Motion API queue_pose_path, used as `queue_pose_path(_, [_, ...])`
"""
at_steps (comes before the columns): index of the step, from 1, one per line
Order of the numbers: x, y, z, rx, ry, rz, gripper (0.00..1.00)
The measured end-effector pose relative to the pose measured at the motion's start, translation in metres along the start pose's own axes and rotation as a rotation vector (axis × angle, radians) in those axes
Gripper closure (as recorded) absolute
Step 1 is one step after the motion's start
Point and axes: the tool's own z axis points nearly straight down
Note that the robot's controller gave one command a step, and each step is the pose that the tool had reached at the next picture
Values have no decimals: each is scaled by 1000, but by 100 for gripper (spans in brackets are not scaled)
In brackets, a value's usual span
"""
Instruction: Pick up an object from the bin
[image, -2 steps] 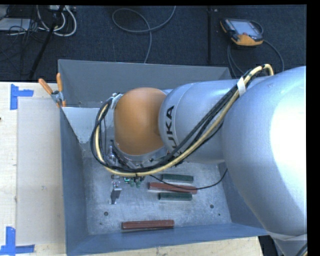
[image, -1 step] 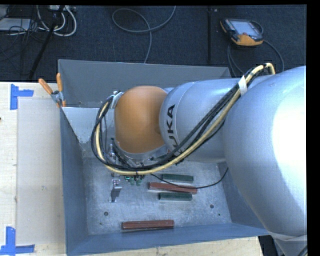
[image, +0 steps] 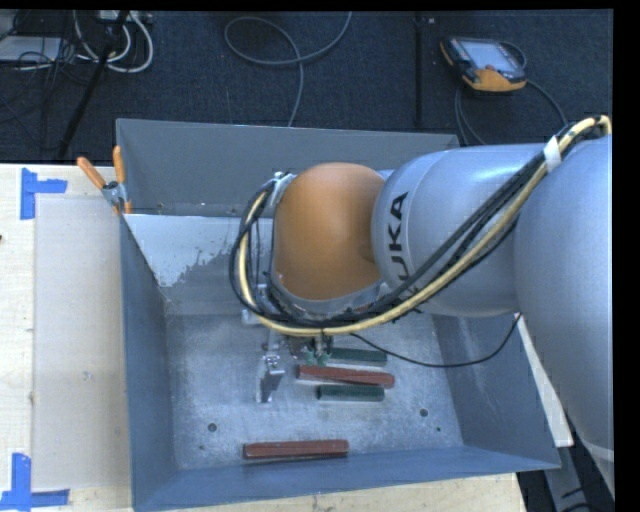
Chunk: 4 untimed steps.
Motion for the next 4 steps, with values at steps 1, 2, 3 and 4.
queue_pose_path(1, [1, -16, -10, 0, -4, -3, 0])
queue_pose_path(2, [1, -24, -11, 2, -12, 8, 0])
queue_pose_path(3, [7, -19, -32, 2, 4, -43, 0])
queue_pose_path(4, [5, -39, -34, -2, -24, -138, 0])
